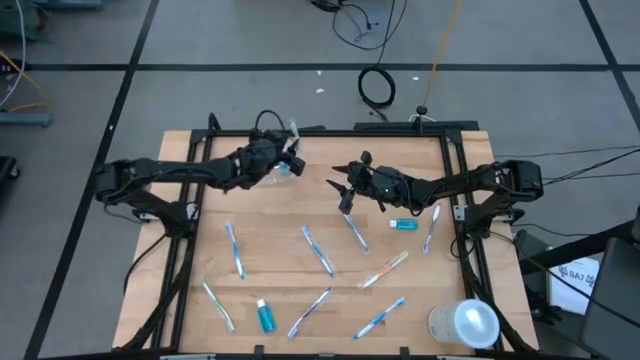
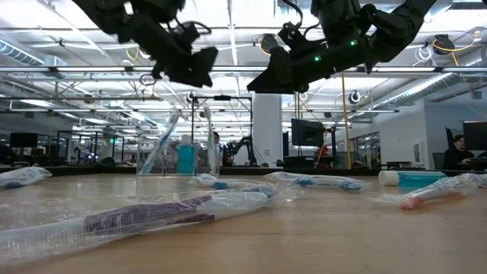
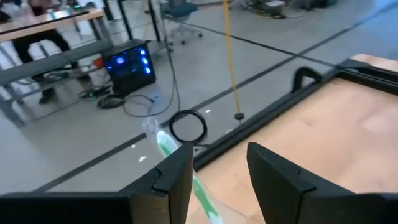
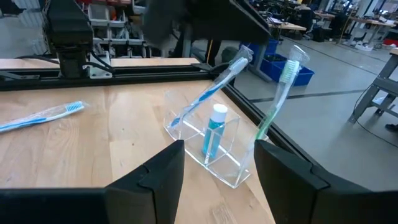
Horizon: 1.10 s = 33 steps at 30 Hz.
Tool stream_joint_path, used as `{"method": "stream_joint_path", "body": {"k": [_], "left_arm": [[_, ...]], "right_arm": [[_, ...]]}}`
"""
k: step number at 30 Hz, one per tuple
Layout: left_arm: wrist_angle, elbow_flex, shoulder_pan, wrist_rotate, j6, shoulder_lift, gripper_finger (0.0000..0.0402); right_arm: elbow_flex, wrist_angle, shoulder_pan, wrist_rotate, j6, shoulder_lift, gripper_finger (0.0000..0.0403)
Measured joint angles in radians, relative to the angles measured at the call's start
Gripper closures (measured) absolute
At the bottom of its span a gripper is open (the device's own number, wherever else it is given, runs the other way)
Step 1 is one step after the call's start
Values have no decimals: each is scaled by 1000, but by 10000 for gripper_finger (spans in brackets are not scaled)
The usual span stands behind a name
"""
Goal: Pick & Place toothbrushing station
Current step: Put the blue toothbrush into the transparent organizer
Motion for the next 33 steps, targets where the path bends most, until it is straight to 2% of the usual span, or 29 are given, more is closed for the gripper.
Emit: {"method": "stream_joint_path", "body": {"k": [3,6,9,11,16,24,29,33], "left_arm": [[-92,0,-41,67,2,-73,243],[-204,0,-91,189,-9,-129,243],[-339,0,-150,290,-79,-167,243],[-425,0,-192,320,-148,-182,243],[-677,1,-294,342,-433,-211,243],[-1043,0,-454,419,-938,-188,243],[-1184,0,-565,429,-1120,-158,243],[-1207,0,-648,426,-1249,-140,243]], "right_arm": [[0,-1,2,0,1,0,215],[0,-4,2,0,7,0,215],[0,-5,2,-1,7,0,215],[0,-11,2,-1,7,0,215],[0,-27,2,-1,7,0,216],[0,-31,2,-1,7,0,216],[0,-38,3,-1,8,0,216],[0,-37,2,-1,8,0,216]]}}
